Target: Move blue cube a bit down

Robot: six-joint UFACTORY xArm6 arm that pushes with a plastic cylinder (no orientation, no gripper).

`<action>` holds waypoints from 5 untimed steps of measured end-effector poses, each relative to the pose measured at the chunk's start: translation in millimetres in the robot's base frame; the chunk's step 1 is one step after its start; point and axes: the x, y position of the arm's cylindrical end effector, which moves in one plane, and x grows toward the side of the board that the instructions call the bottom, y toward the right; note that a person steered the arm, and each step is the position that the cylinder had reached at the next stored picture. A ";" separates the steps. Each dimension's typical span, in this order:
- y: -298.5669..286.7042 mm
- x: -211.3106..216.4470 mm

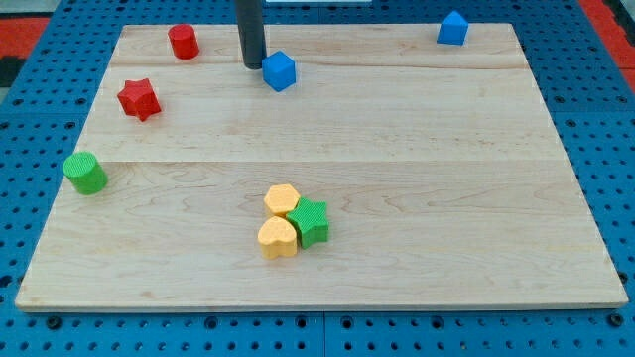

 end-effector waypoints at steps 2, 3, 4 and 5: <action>52.3 -12.6; 50.9 18.8; 50.0 46.8; 50.0 70.3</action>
